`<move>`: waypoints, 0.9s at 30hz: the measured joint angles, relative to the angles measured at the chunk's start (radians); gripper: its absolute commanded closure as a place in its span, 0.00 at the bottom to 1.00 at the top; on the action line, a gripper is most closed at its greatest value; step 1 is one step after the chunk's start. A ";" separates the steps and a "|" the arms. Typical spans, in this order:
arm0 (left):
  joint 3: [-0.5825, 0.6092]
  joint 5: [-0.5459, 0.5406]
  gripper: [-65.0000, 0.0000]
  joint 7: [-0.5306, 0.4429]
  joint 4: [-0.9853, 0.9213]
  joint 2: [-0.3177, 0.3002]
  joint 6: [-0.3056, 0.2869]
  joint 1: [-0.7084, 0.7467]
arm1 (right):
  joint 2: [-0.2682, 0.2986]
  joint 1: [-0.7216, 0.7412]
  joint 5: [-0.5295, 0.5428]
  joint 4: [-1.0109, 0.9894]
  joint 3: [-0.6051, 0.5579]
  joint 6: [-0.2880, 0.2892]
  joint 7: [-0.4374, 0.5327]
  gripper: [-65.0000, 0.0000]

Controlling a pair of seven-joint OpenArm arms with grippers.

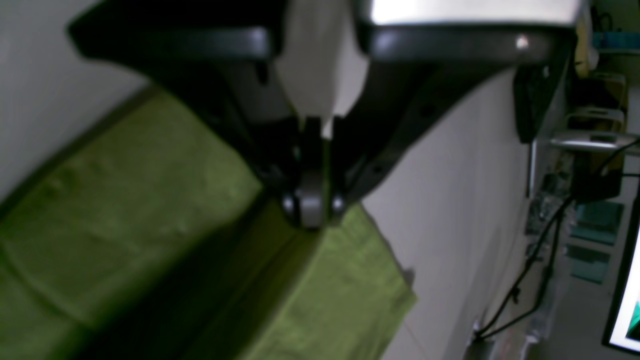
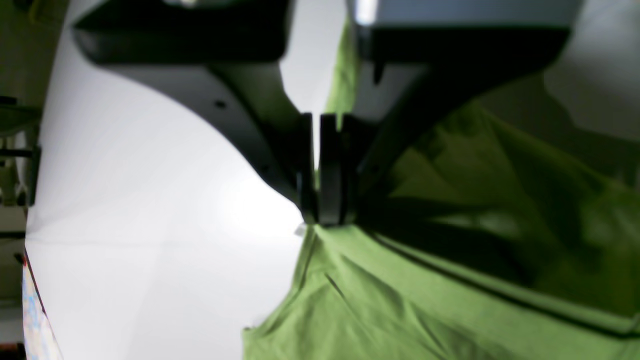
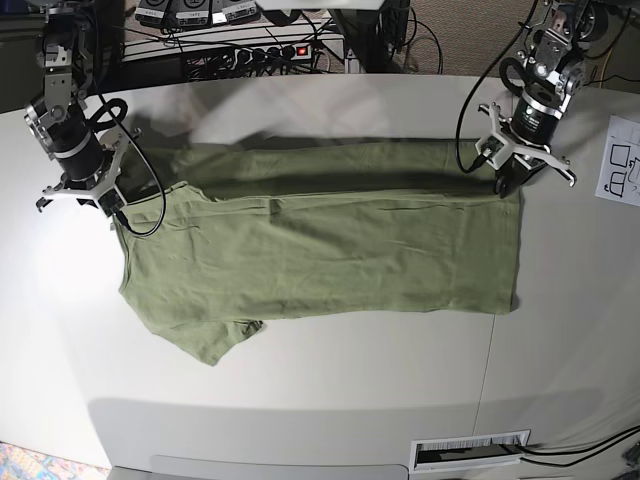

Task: Fold the T-shirt properly
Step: 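Lift the held edge and fold it over toward the opposite edge, then lay the folded edge down and open both grippers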

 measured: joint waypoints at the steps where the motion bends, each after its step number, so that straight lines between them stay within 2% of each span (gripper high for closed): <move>1: 0.000 0.000 1.00 -0.008 -0.004 0.001 0.000 0.000 | 0.000 0.008 0.004 -0.013 0.000 0.001 0.006 1.00; 11: 0.000 0.000 1.00 -0.018 -0.062 0.042 0.000 -0.044 | -0.008 0.100 0.018 -0.119 0.000 0.001 0.049 1.00; 19: 0.000 0.000 0.99 -0.030 -0.062 0.041 0.000 -0.047 | -0.083 0.183 0.032 -0.156 0.000 -0.001 0.056 1.00; 22: 0.000 0.018 0.71 -0.029 -0.062 0.041 0.000 -0.047 | -0.087 0.182 0.024 -0.156 0.000 -0.001 0.041 0.97; 23: 0.000 0.032 0.67 -0.030 -0.062 0.041 0.000 -0.047 | -0.087 0.182 0.014 -0.156 0.000 -0.001 0.039 0.95; 27: 0.000 0.072 0.66 -0.030 -0.062 0.041 0.000 -0.047 | -0.086 0.182 -0.002 -0.156 0.000 -0.001 0.036 0.93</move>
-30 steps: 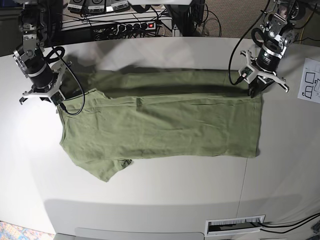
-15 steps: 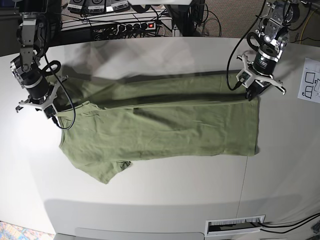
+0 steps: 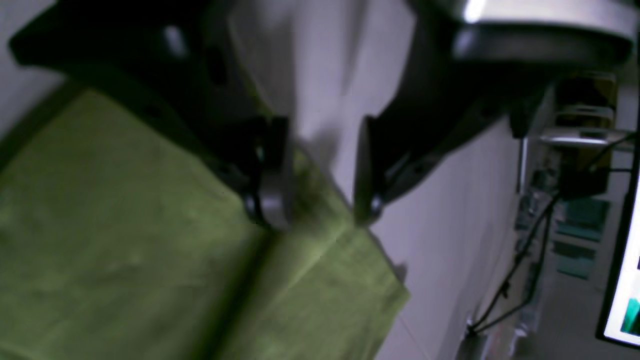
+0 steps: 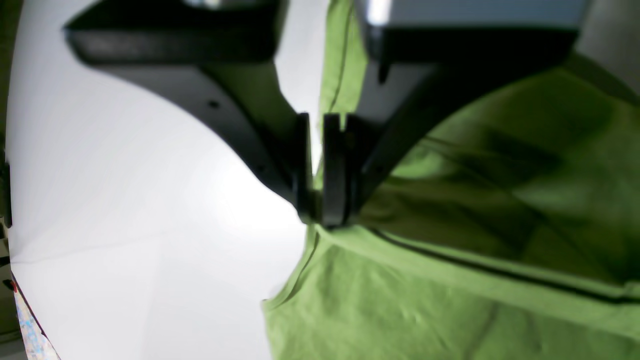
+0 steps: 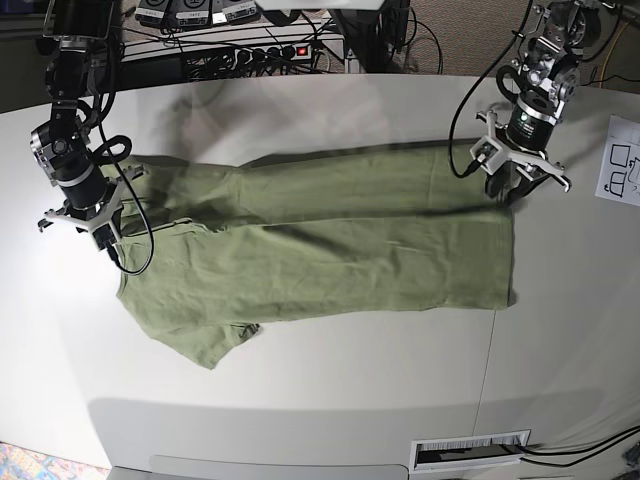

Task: Fold the T-shirt properly
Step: 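Lay the folded edge down and open both grippers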

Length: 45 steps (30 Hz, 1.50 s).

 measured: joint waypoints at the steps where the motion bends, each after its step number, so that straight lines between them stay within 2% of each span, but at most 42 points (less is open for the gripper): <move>1: 0.000 0.000 0.66 0.000 0.000 0.000 0.000 0.000 | 0.000 0.000 0.000 0.000 0.000 0.000 0.000 0.93; 11: 0.000 0.027 0.66 0.024 0.016 -0.005 0.000 0.000 | 0.000 0.000 0.000 0.000 0.000 0.000 -0.003 0.93; 12: 0.000 0.001 0.66 0.026 0.029 -0.006 0.000 0.001 | 0.000 0.000 0.000 0.000 0.000 0.000 -0.003 0.90; 14: 0.000 -0.064 0.67 0.027 0.071 -0.011 -0.016 0.002 | 0.000 0.000 0.000 0.000 0.000 0.000 -0.003 0.70; 15: 0.000 -0.082 0.67 0.027 0.091 -0.014 -0.051 0.000 | 0.000 0.000 0.008 0.000 0.000 0.000 -0.003 0.61; 17: 0.002 -0.095 0.76 0.024 0.116 -0.015 -0.164 -0.006 | 0.000 0.000 0.031 0.000 0.000 0.000 -0.019 0.59; 19: 0.006 -0.103 0.90 0.029 0.116 -0.013 -0.301 -0.017 | 0.000 0.000 0.030 0.000 -0.002 0.000 -0.031 0.61; 20: 0.007 -0.102 0.98 0.031 0.116 -0.013 -0.341 -0.021 | 0.000 0.000 0.030 0.000 -0.002 0.000 -0.039 0.68; 23: 0.006 -0.102 1.00 0.072 0.116 -0.013 -0.409 -0.048 | 0.000 0.000 0.031 0.000 -0.003 -0.001 -0.079 1.00; 26: 0.006 -0.103 1.00 0.147 0.116 -0.017 -0.463 -0.097 | 0.000 0.000 0.030 0.000 -0.003 0.000 -0.086 1.00; 28: 0.006 -0.136 1.00 0.161 0.116 -0.035 -0.529 -0.132 | 0.000 0.000 0.030 0.000 -0.003 0.000 -0.086 1.00; 32: 0.006 -0.206 1.00 0.212 0.116 -0.084 -0.640 -0.179 | 0.000 0.000 0.024 0.000 -0.004 0.000 -0.147 1.00; 36: 0.006 -0.233 1.00 0.209 0.116 -0.116 -0.644 -0.177 | 0.012 0.003 0.006 -0.024 -0.005 0.002 -0.117 1.00; 40: 0.006 -0.239 1.00 0.208 0.112 -0.124 -0.679 -0.174 | 0.018 0.008 0.000 -0.072 -0.015 0.000 -0.108 1.00; 43: 0.006 -0.256 1.00 0.210 0.089 -0.124 -0.679 -0.174 | 0.016 0.008 0.001 -0.093 -0.041 0.000 -0.105 1.00; 45: 0.006 -0.281 1.00 0.230 0.077 -0.124 -0.713 -0.174 | 0.017 0.008 -0.004 -0.106 -0.058 0.000 -0.105 1.00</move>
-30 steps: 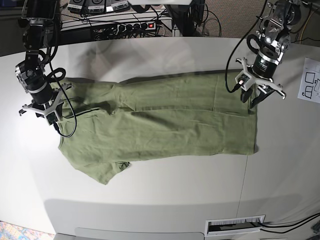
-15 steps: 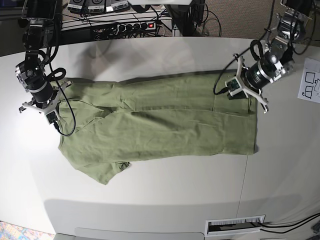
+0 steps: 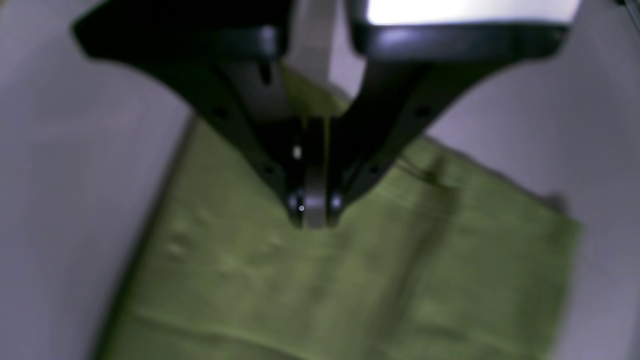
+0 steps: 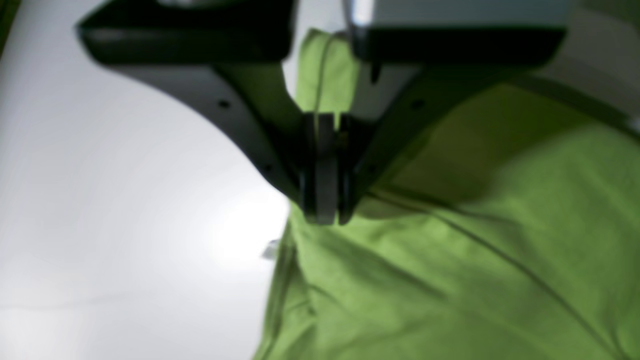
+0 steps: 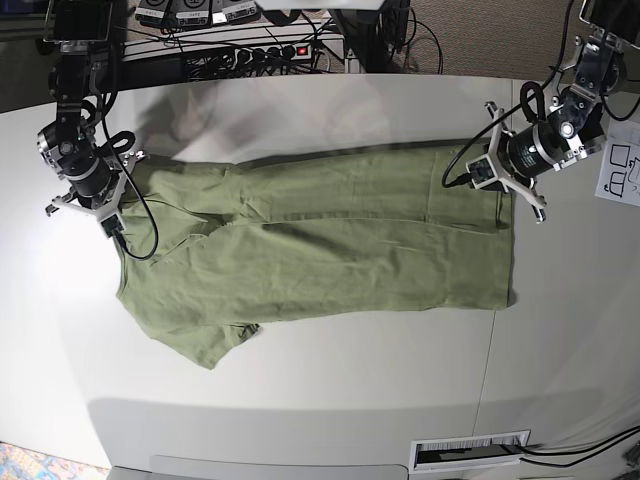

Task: Fold the T-shirt properly
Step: 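Lay the folded edge down and open both grippers, then move left gripper to the hem corner of the opposite edge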

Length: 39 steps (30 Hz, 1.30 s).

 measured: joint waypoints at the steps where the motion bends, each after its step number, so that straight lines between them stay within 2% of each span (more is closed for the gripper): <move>1: 0.000 -0.003 1.00 0.017 0.000 0.000 -0.014 0.003 | 0.000 0.000 -0.014 -0.004 -0.011 0.000 -0.008 1.00; 4: 0.000 -0.041 1.00 0.010 0.000 -0.010 -0.017 0.030 | 0.000 -0.003 -0.023 -0.010 -0.039 0.000 -0.070 1.00; 8: 0.000 -0.051 1.00 -0.008 0.003 -0.036 -0.002 0.069 | 0.003 -0.013 -0.022 -0.009 -0.043 0.005 -0.086 1.00; 10: -0.002 -0.051 1.00 -0.017 0.008 -0.047 0.003 0.087 | 0.024 -0.032 -0.014 -0.003 -0.044 0.030 -0.089 1.00; 19: -0.009 -0.053 1.00 -0.087 0.023 -0.128 0.026 0.199 | 0.140 -0.211 0.056 0.094 -0.041 0.029 -0.112 1.00; 24: -0.013 -0.029 1.00 -0.095 0.041 -0.148 0.037 0.233 | 0.164 -0.261 0.056 0.148 -0.034 0.045 -0.135 1.00; 26: -0.012 -0.026 1.00 -0.064 0.064 -0.162 0.044 0.241 | 0.163 -0.263 0.062 0.163 -0.011 0.045 -0.134 1.00; 31: -0.001 -0.020 1.00 0.030 0.147 -0.181 0.097 0.258 | 0.166 -0.259 0.192 0.233 0.081 0.044 -0.113 1.00; 35: 0.001 -0.006 1.00 0.057 0.235 -0.194 0.108 0.247 | 0.166 -0.260 0.199 0.240 0.127 0.045 -0.091 1.00; 37: 0.002 -0.010 1.00 0.057 0.252 -0.193 0.160 0.219 | 0.167 -0.256 0.200 0.240 0.135 0.045 -0.071 1.00; 39: 0.001 -0.005 1.00 0.061 0.248 -0.193 0.184 0.171 | 0.164 -0.245 0.218 0.240 0.135 0.045 -0.075 1.00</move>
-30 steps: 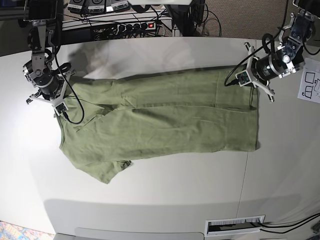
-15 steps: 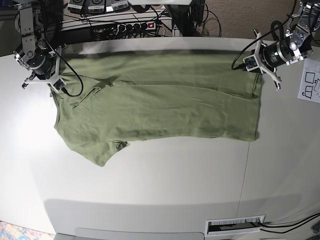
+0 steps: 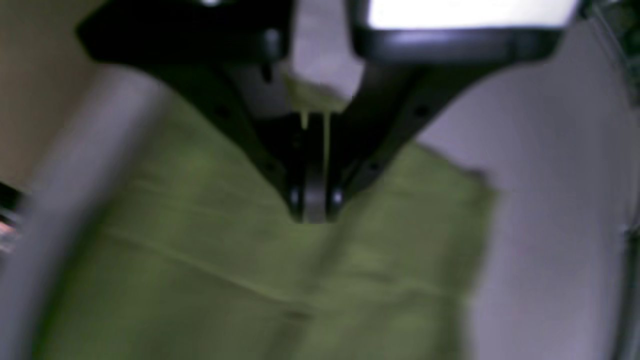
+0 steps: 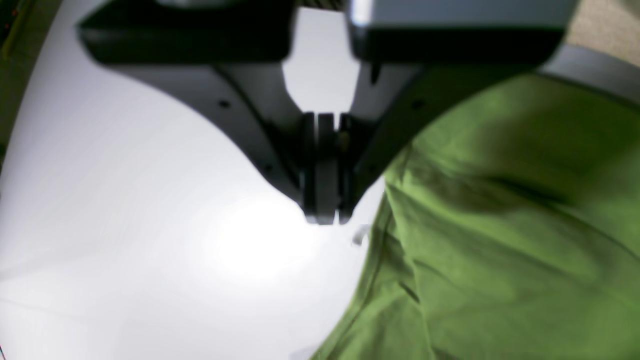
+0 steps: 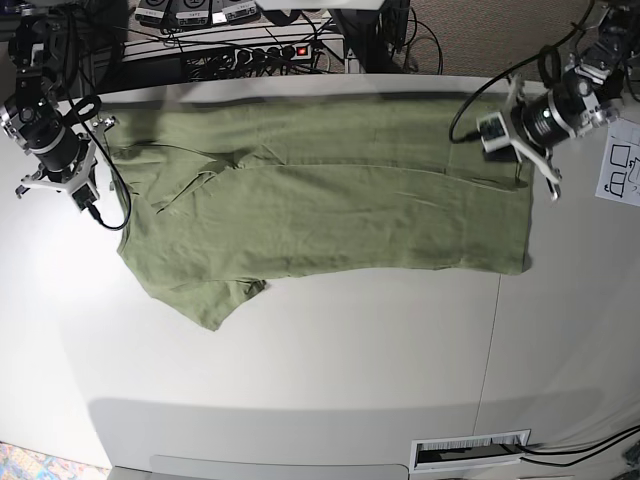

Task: Fold the T-shirt properly
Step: 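Move left gripper to the hem corner of the opposite edge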

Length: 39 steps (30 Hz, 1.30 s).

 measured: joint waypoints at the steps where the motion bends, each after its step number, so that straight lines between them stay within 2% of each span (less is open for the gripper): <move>1: -0.001 -0.003 1.00 0.000 -0.007 0.000 0.002 -0.029 | -0.003 0.008 0.000 0.000 0.000 0.001 0.000 1.00; 3: -0.001 -0.074 1.00 0.000 -0.038 0.002 0.000 -0.092 | -0.028 0.037 -0.004 0.000 0.001 0.001 -0.001 1.00; 4: 0.000 -0.111 0.93 -0.002 -0.061 0.004 -0.002 -0.125 | -0.045 0.053 -0.005 0.000 0.001 0.002 -0.005 1.00; 6: 0.002 -0.156 0.77 -0.037 -0.124 0.009 -0.002 -0.188 | -0.086 0.090 -0.005 -0.001 0.003 0.003 -0.008 0.90; 8: 0.002 -0.169 0.68 -0.073 -0.199 0.010 0.001 -0.244 | -0.126 0.127 -0.005 -0.001 0.003 0.004 -0.008 0.78; 9: 0.002 -0.175 0.67 -0.086 -0.240 0.012 0.002 -0.270 | -0.142 0.141 -0.003 -0.001 0.003 0.005 -0.007 0.75; 12: -0.001 -0.201 0.67 -0.106 -0.368 0.031 -0.012 -0.346 | -0.167 0.168 -0.005 -0.001 0.003 0.001 -0.008 0.75; 15: 0.000 -0.256 0.66 -0.156 -0.494 0.070 -0.068 -0.416 | -0.174 0.180 -0.005 -0.001 0.003 0.000 -0.008 0.75; 17: 0.002 -0.296 0.66 -0.157 -0.570 0.107 -0.071 -0.461 | -0.177 0.185 -0.005 -0.001 0.003 0.000 -0.007 0.75; 20: 0.002 -0.322 0.66 -0.145 -0.669 0.156 -0.069 -0.534 | -0.177 0.184 -0.005 -0.002 0.003 0.000 -0.011 0.75; 23: -0.002 -0.380 0.66 -0.080 -0.736 0.193 -0.147 -0.603 | -0.177 0.184 -0.005 -0.002 0.003 0.000 -0.011 0.75; 24: -0.002 -0.401 0.66 -0.043 -0.756 0.208 -0.153 -0.623 | -0.177 0.184 -0.005 -0.002 0.003 0.000 -0.011 0.75; 26: -0.001 -0.409 0.66 0.016 -0.791 0.238 -0.157 -0.653 | -0.177 0.184 -0.005 -0.002 0.003 0.000 -0.011 0.75; 34: 0.000 -0.412 0.66 0.019 -0.850 0.265 -0.163 -0.667 | -0.177 0.184 -0.005 -0.002 0.003 0.000 -0.021 0.75; 39: -0.001 -0.321 0.66 -0.007 -0.851 0.264 -0.103 -0.667 | -0.177 0.184 -0.005 -0.002 0.003 0.000 -0.022 0.75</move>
